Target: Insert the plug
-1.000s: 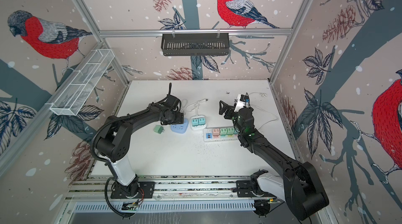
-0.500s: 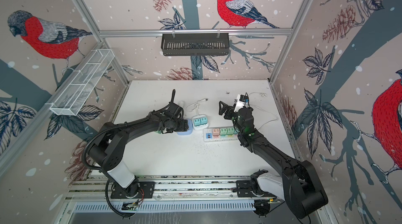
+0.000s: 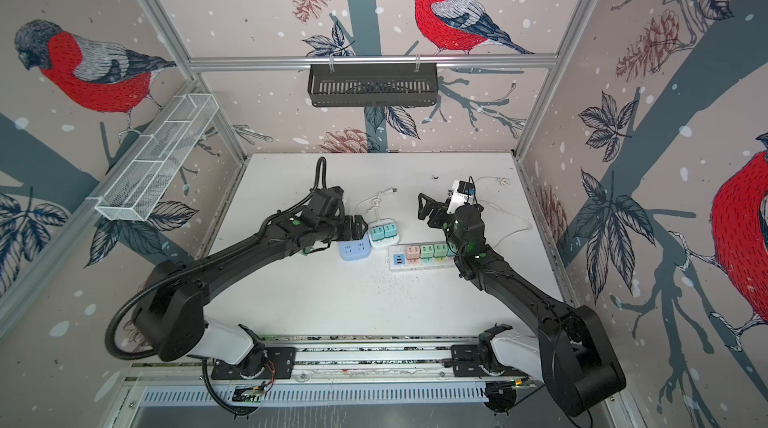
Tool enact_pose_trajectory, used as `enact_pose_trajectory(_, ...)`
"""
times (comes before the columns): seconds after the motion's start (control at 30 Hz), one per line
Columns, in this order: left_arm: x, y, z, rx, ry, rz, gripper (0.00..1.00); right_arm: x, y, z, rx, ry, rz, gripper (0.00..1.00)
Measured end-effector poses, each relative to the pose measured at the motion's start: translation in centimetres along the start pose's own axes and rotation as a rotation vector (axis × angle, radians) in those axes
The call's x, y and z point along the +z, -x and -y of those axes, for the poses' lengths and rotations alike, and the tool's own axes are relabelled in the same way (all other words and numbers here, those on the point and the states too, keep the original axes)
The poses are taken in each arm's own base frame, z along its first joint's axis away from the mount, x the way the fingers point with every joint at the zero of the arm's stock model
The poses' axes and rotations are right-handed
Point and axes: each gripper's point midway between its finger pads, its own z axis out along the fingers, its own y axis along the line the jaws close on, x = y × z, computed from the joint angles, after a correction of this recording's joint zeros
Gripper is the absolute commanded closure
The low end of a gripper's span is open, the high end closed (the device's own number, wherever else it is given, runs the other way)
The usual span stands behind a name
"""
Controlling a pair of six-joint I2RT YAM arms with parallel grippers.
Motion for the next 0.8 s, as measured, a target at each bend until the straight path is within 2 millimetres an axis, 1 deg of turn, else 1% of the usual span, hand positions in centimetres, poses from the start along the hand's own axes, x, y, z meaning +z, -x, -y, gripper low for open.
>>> enact_pose_trajectory(0.03,-1.3,1.3,0.4,-0.005,-0.004,0.052,0.02,-0.1,0.1,0.0,0.0,0.0,0.001,0.0)
enact_pose_trajectory(0.1,-4.2,4.0,0.7,-0.055,0.016,0.17,0.03,-0.4,0.5,0.0,0.001,-0.013,0.018,0.0)
enact_pose_trajectory(0.17,-7.3,5.8,0.0,-0.115,0.047,0.281,0.03,-0.8,1.3,0.5,0.028,-0.056,0.05,0.0)
enact_pose_trajectory(0.2,-8.9,6.2,-0.6,-0.14,0.06,0.339,0.03,-0.9,1.8,0.9,0.058,-0.096,0.071,0.0)
enact_pose_trajectory(0.23,-10.0,6.2,-1.3,-0.157,0.075,0.385,0.03,-1.1,2.3,1.3,0.087,-0.127,0.088,0.0)
enact_pose_trajectory(0.27,-11.3,5.8,-2.6,-0.177,0.098,0.438,0.03,-1.4,2.9,1.7,0.12,-0.159,0.111,0.0)
enact_pose_trajectory(0.33,-13.2,4.2,-5.4,-0.199,0.139,0.527,0.03,-2.0,3.8,2.0,0.169,-0.191,0.152,0.0)
enact_pose_trajectory(0.37,-14.1,2.9,-7.1,-0.205,0.168,0.569,0.03,-2.3,4.1,2.0,0.19,-0.196,0.168,0.0)
enact_pose_trajectory(0.43,-15.8,1.6,-9.7,-0.194,0.213,0.653,0.03,-2.9,4.3,1.8,0.194,-0.19,0.189,0.0)
enact_pose_trajectory(0.47,-16.8,1.3,-10.8,-0.198,0.238,0.693,0.03,-3.2,4.4,1.6,0.195,-0.176,0.199,0.0)
enact_pose_trajectory(0.57,-19.5,1.2,-13.0,-0.215,0.292,0.795,0.03,-4.3,4.5,0.9,0.187,-0.11,0.236,0.0)
enact_pose_trajectory(0.63,-20.0,0.6,-14.4,-0.223,0.344,0.815,0.03,-5.3,4.2,0.5,0.17,-0.055,0.262,0.0)
enact_pose_trajectory(0.7,-19.4,-0.6,-16.1,-0.224,0.417,0.797,0.03,-6.0,4.2,-0.6,0.141,0.021,0.273,0.0)
enact_pose_trajectory(0.73,-18.8,-1.2,-16.9,-0.228,0.449,0.782,0.03,-6.1,4.5,-1.4,0.122,0.057,0.268,0.0)
enact_pose_trajectory(0.8,-17.2,-2.7,-18.4,-0.222,0.503,0.75,0.03,-5.9,6.2,-4.2,0.09,0.121,0.255,0.0)
